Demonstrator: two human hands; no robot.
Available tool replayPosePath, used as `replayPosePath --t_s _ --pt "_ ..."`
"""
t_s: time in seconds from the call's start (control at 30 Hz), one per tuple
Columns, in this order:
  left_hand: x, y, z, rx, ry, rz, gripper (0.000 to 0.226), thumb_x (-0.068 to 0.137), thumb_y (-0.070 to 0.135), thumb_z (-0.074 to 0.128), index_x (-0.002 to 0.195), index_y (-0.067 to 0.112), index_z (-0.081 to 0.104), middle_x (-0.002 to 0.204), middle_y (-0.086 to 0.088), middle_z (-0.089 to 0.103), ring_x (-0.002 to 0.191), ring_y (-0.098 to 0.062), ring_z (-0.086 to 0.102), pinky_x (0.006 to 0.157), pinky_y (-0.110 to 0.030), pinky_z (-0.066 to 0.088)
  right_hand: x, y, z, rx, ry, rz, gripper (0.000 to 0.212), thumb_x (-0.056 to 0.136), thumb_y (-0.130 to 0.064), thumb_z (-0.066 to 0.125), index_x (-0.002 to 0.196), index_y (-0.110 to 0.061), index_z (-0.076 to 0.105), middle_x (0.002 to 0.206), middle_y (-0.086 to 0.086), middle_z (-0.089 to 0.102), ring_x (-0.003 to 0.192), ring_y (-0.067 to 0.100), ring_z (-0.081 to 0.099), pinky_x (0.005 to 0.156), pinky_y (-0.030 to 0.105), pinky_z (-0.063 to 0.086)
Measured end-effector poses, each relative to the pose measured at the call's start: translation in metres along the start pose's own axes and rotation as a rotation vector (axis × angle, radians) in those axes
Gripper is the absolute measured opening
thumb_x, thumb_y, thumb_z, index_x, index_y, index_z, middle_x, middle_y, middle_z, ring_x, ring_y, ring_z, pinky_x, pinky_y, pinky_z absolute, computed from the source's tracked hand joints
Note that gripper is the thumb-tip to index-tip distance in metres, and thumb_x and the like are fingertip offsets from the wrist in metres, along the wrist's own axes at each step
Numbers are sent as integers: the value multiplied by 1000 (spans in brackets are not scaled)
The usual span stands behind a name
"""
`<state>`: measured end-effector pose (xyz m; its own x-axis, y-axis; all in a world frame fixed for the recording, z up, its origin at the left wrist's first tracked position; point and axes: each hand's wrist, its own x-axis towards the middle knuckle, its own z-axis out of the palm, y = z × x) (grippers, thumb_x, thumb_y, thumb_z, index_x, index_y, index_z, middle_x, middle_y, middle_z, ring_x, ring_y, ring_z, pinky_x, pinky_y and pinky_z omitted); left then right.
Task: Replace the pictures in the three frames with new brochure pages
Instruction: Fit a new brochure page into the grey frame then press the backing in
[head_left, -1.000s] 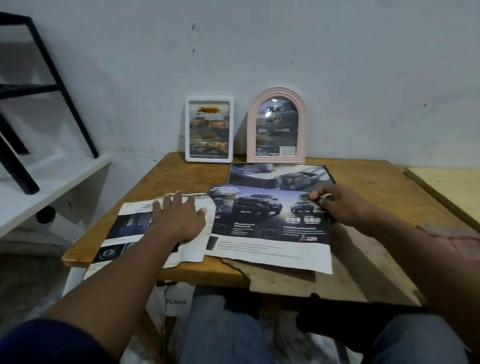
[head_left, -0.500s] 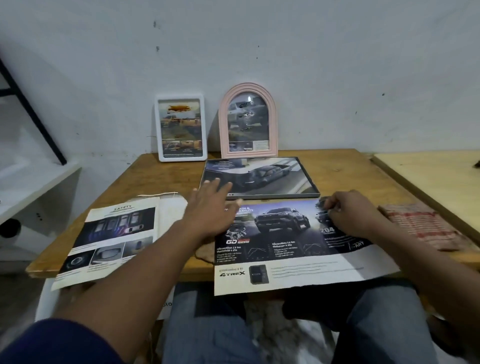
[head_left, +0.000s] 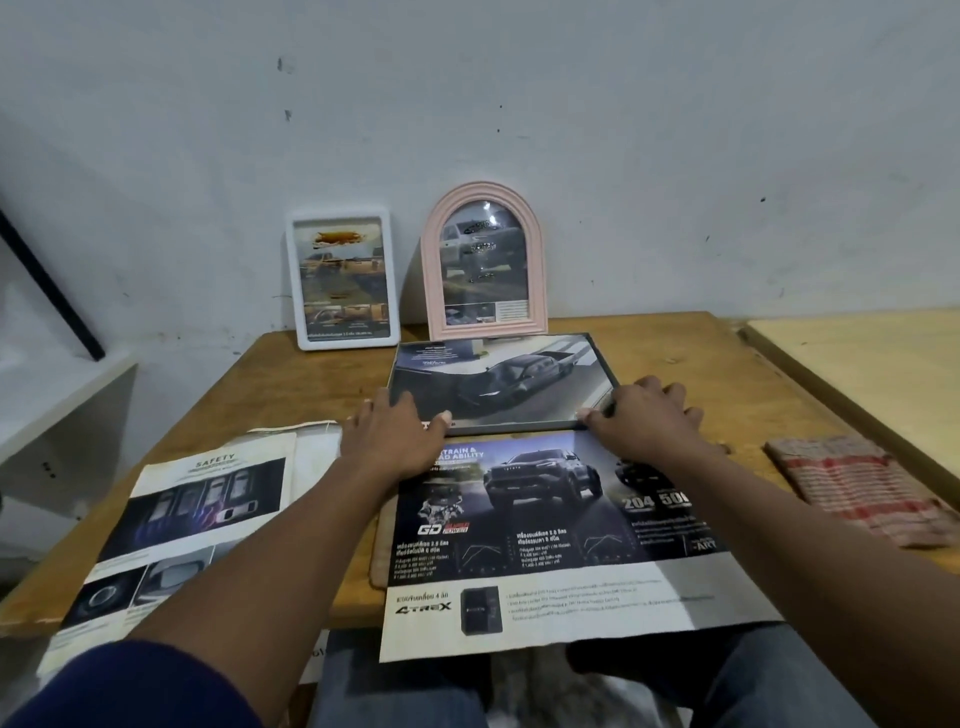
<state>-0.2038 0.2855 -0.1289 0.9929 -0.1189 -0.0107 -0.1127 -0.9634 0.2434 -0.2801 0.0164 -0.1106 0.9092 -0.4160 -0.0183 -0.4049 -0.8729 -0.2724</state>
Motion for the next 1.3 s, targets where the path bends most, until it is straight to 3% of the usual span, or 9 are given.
replayPosePath --t_s 0.23,0.37,0.57,0.7,0.87,1.0,1.07,1.17,1.3 --pt "-1 5 -2 11 44 3 69 93 70 42 137 18 52 147 -10 43 129 -33 51 104 -48 45 2 -22 16 49 97 92 73 89 -73 43 120 -9 57 140 19 44 129 39 33 101 52 28" --pt "-3 1 -3 5 60 -9 70 91 71 44 134 17 53 146 -8 44 122 -31 55 94 -45 51 2 -32 14 96 102 110 68 89 -62 54 131 -9 51 141 20 42 130 40 33 103 52 29" --pt "-4 -13 -4 -6 77 -23 70 91 70 44 130 13 57 143 -6 50 119 -30 57 93 -46 52 -3 -53 12 65 209 36 47 85 -37 61 124 -13 51 130 13 49 120 35 36 92 47 29" --pt "-6 -19 -4 28 110 -14 64 96 65 41 128 12 58 140 -7 53 118 -29 57 93 -42 49 -5 -62 9 368 298 -118 40 89 -28 62 120 -20 38 101 2 63 98 27 52 86 44 33" --pt "1 -24 -5 11 183 23 72 98 65 36 150 16 39 154 -10 46 142 -32 41 118 -54 28 -6 -65 -10 908 290 -268 52 89 1 63 121 -30 37 96 3 61 81 20 65 59 29 55" --pt "6 -6 -9 -69 260 138 73 98 67 33 157 24 27 161 -10 34 147 -32 32 120 -55 24 6 -52 -28 1201 325 -160 49 91 7 61 118 -30 43 109 10 54 71 23 70 57 38 62" --pt "9 7 -9 -82 244 201 75 99 66 32 161 26 19 167 -10 20 153 -31 19 122 -51 18 16 -34 -37 1267 338 -75 47 90 9 61 116 -28 46 114 10 51 78 28 70 59 42 62" --pt "13 38 -5 -70 184 323 74 99 66 33 161 28 18 169 -8 13 154 -29 14 123 -48 17 31 11 -48 1222 344 51 39 90 9 60 114 -21 51 121 10 51 88 33 67 58 38 61" --pt "23 96 14 -24 97 471 70 97 66 36 157 30 29 165 -11 24 149 -30 27 119 -50 26 42 87 -60 1049 361 209 22 93 3 60 108 -13 60 112 15 60 87 30 68 59 33 60"
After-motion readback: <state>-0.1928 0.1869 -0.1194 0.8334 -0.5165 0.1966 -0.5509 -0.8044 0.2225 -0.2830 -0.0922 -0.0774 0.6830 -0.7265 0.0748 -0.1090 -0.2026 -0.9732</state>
